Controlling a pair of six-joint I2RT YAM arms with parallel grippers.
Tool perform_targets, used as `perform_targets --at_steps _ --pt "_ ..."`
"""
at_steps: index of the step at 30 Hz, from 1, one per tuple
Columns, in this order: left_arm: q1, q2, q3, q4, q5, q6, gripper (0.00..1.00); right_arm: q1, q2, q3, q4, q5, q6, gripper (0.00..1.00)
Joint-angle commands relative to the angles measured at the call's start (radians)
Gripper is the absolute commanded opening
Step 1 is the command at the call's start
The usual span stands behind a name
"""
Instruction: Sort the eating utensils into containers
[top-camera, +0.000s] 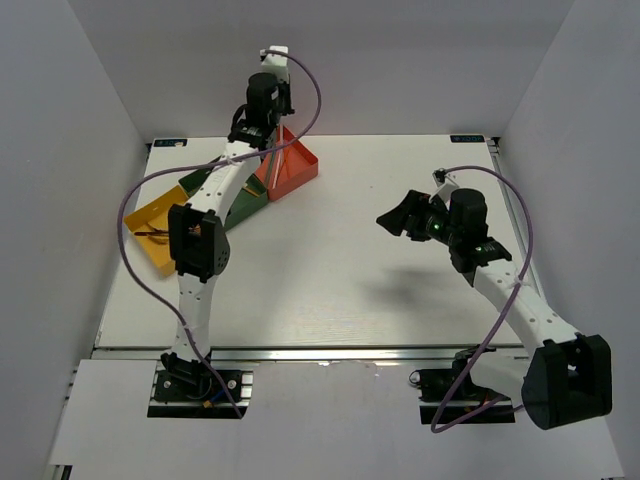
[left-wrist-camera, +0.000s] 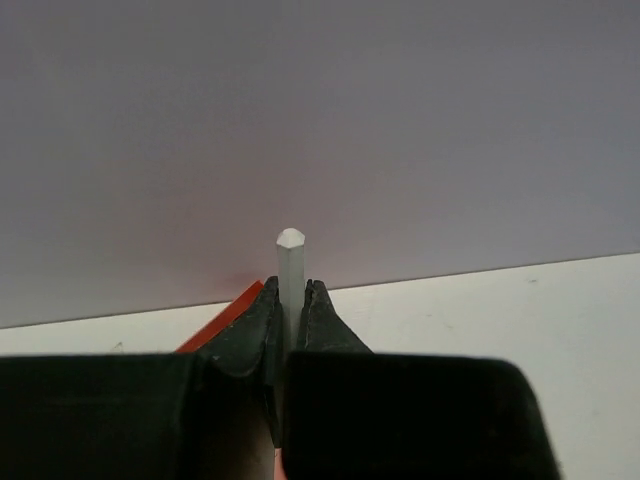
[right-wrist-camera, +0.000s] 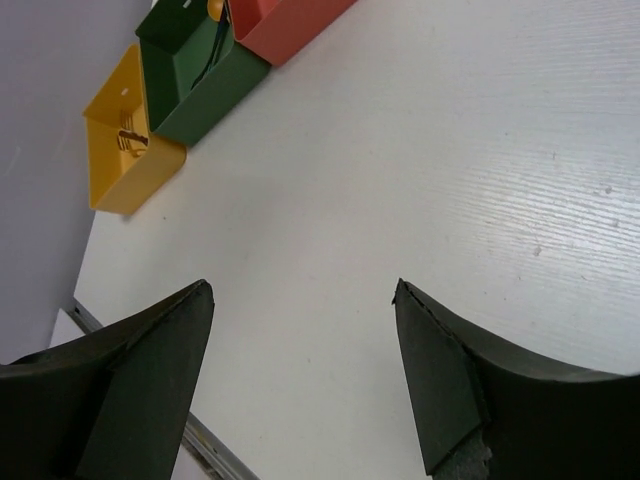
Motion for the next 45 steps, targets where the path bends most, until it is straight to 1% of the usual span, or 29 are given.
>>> perform_targets --at_steps 1,3,4,6,8,9,11,12,13,14,17,21,22,24,25,28,30,32,34,35,36,37,38,39,40,41,42,44,45 --pt "-0.013 0.11 0.105 -0.048 -0.073 0.183 0.0 -0.003 -0.049 -0.026 -0.059 0.012 -0.071 0.79" --pt "-0.013 0.148 0.116 -0.026 -0.07 0.229 0.04 -0.003 -0.071 -0.026 -0.06 0.008 -0.086 0.82" --pt "-0.013 0.153 0.103 -0.011 -0.065 0.238 0.06 -0.003 -0.081 -0.023 -0.097 0.009 -0.092 0.83" --pt "-0.013 0.156 0.05 0.035 -0.068 0.266 0.1 -0.003 -0.092 -0.005 -0.111 0.012 -0.108 0.84" --pt "-0.013 0.167 0.034 0.048 -0.07 0.274 0.14 -0.004 -0.108 0.015 -0.125 0.012 -0.112 0.86" --pt "-0.013 0.182 0.036 0.046 -0.067 0.28 0.18 -0.003 -0.112 0.021 -0.129 0.014 -0.115 0.86" --pt "-0.013 0.194 0.043 0.038 -0.065 0.286 0.36 -0.003 -0.124 0.034 -0.143 0.025 -0.118 0.89" --pt "-0.013 0.196 0.047 0.034 -0.07 0.274 0.47 -0.004 -0.129 0.046 -0.148 0.029 -0.12 0.89" --pt "-0.013 0.193 0.051 0.034 -0.079 0.269 0.69 -0.003 -0.132 0.052 -0.152 0.034 -0.125 0.89" --pt "-0.013 0.187 0.056 0.032 -0.09 0.266 0.79 -0.004 -0.134 0.06 -0.163 0.043 -0.126 0.89" --pt "-0.013 0.141 0.068 0.041 -0.151 0.234 0.98 -0.003 -0.129 0.087 -0.189 0.058 -0.148 0.89" --pt "-0.013 0.069 0.145 -0.026 -0.257 0.194 0.98 -0.004 -0.128 0.109 -0.225 0.094 -0.174 0.89" --pt "-0.013 0.041 0.14 -0.029 -0.29 0.188 0.98 -0.004 -0.129 0.109 -0.225 0.121 -0.178 0.89" --pt "-0.013 -0.055 0.096 -0.047 -0.306 0.144 0.98 -0.004 -0.124 0.114 -0.234 0.141 -0.191 0.89" --pt "-0.013 -0.12 0.046 -0.047 -0.3 0.117 0.98 -0.003 -0.114 0.117 -0.235 0.152 -0.197 0.89" --pt "-0.013 -0.183 -0.047 -0.028 -0.246 0.079 0.98 -0.003 -0.094 0.126 -0.249 0.138 -0.194 0.89" --pt "-0.013 -0.191 -0.05 -0.089 -0.24 0.013 0.98 -0.003 -0.086 0.126 -0.248 0.128 -0.184 0.89" --pt "-0.013 -0.212 -0.033 -0.19 -0.226 -0.071 0.98 -0.003 -0.092 0.13 -0.257 0.123 -0.186 0.89" --pt "-0.013 -0.261 -0.055 -0.265 -0.22 -0.159 0.98 -0.003 -0.103 0.167 -0.327 0.185 -0.206 0.89" --pt "-0.013 -0.331 -0.103 -0.291 -0.234 -0.188 0.98 -0.003 -0.12 0.181 -0.353 0.218 -0.224 0.89" --pt "-0.013 -0.37 -0.136 -0.319 -0.258 -0.218 0.98 -0.003 -0.129 0.199 -0.375 0.291 -0.235 0.89" --pt "-0.013 -0.411 -0.169 -0.375 -0.31 -0.27 0.98 -0.003 -0.141 0.225 -0.42 0.327 -0.25 0.89" --pt "-0.013 -0.459 -0.264 -0.4 -0.341 -0.295 0.98 -0.001 -0.17 0.235 -0.429 0.357 -0.264 0.89" --pt "-0.013 -0.572 -0.329 -0.414 -0.376 -0.318 0.98 -0.001 -0.186 0.242 -0.442 0.443 -0.293 0.89" --pt "-0.013 -0.638 -0.402 -0.425 -0.45 -0.353 0.98 -0.001 -0.196 0.262 -0.476 0.48 -0.31 0.89" --pt "-0.013 -0.707 -0.48 -0.419 -0.484 -0.363 0.98 -0.001 -0.215 0.273 -0.496 0.514 -0.324 0.89" --pt "-0.013 -0.84 -0.634 -0.414 -0.519 -0.374 0.98 -0.003 -0.22 0.284 -0.517 0.582 -0.339 0.89" --pt "-0.013 -0.96 -0.767 -0.414 -0.586 -0.383 0.98 -0.001 -0.238 0.299 -0.562 0.624 -0.338 0.89" --pt "-0.013 -1.058 -0.868 -0.435 -0.608 -0.381 0.98 -0.001 -0.246 0.296 -0.567 0.623 -0.338 0.89"
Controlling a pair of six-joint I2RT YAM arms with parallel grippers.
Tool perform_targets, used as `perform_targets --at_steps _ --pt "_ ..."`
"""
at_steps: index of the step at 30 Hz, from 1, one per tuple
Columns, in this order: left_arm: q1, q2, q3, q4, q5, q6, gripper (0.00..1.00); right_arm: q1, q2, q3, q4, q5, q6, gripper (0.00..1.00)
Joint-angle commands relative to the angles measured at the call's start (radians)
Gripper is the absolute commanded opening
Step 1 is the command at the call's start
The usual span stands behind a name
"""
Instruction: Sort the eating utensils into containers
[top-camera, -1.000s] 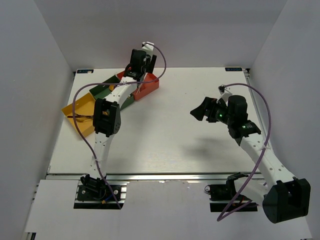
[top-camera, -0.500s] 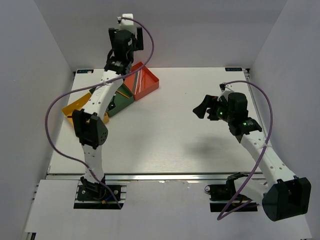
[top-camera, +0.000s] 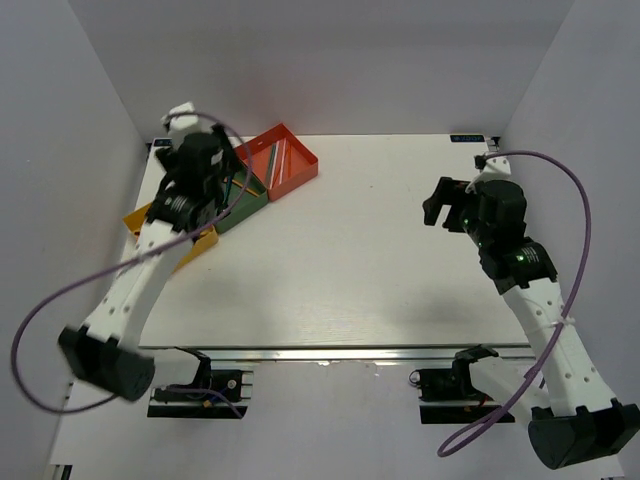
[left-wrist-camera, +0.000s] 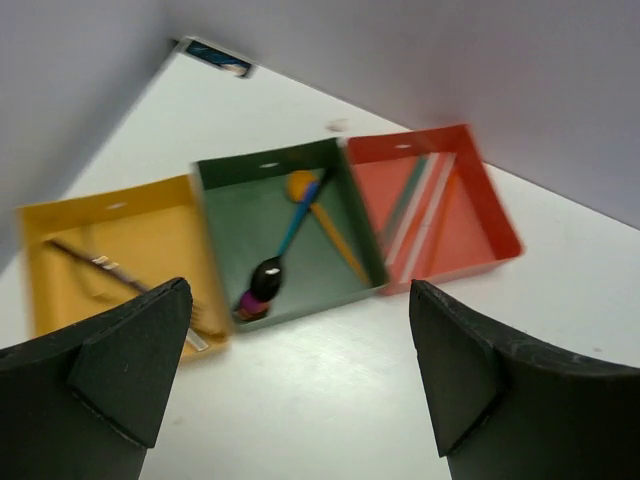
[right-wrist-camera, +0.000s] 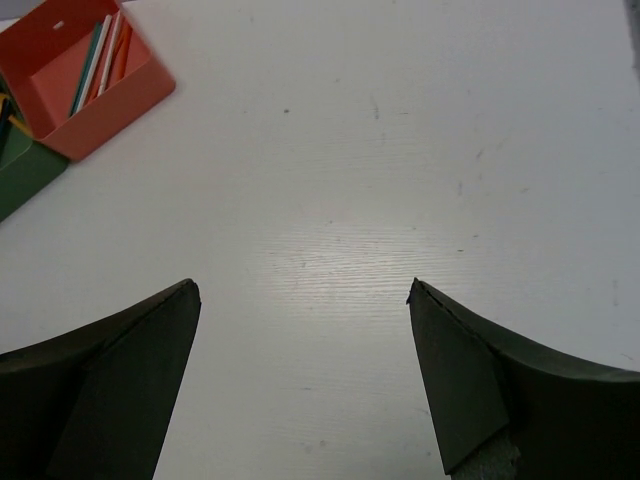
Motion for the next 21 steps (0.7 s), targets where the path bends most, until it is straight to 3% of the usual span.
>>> perform_targets --at_steps 1,6,11,21 --pt "-0.001 -0.27 -0.19 -0.058 -0.167 -0.064 0.98 -0.001 -0.035 0.031 -0.081 0.135 -0.048 0.89" --pt "-0.001 -0.537 -0.51 -0.059 -0.149 -0.031 0.98 0.0 -0.122 -0.09 -0.022 0.089 -0.061 0.89" --pt "-0.001 -0.746 -0.666 -0.077 -0.158 -0.038 0.98 0.002 -0.217 -0.174 0.015 0.034 -0.055 0.89" --pt "-0.001 -0.745 -0.697 -0.071 -0.134 -0.049 0.98 0.002 -0.23 -0.237 0.032 -0.032 -0.032 0.89"
